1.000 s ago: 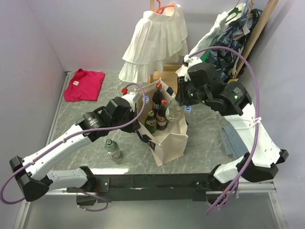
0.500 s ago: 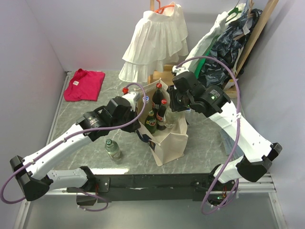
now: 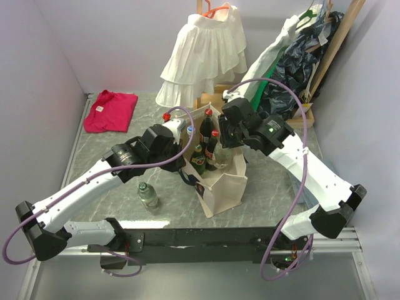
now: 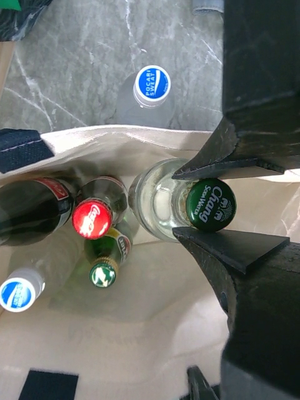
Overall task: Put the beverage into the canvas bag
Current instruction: Place the drink in the canvas bag.
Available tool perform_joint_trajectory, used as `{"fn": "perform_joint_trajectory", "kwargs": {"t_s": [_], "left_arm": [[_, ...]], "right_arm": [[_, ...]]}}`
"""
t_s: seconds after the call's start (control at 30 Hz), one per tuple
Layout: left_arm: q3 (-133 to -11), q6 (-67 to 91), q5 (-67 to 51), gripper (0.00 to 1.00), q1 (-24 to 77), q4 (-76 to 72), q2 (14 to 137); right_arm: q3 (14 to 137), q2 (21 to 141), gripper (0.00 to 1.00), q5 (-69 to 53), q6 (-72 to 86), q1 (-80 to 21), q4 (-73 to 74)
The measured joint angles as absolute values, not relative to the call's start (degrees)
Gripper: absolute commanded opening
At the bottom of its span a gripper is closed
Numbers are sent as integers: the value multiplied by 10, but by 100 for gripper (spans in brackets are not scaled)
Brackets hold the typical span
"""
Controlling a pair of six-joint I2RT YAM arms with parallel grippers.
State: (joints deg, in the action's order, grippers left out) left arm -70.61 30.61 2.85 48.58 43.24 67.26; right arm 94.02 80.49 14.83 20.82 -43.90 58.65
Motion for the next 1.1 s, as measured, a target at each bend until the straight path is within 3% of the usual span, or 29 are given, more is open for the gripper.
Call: {"fn": "perform_joint_trajectory", "kwargs": {"t_s": [1.1], "left_arm": [[-714, 304, 29, 1, 486, 436, 680]], "right_arm": [[828, 808, 0, 172, 220, -440, 517]]}}
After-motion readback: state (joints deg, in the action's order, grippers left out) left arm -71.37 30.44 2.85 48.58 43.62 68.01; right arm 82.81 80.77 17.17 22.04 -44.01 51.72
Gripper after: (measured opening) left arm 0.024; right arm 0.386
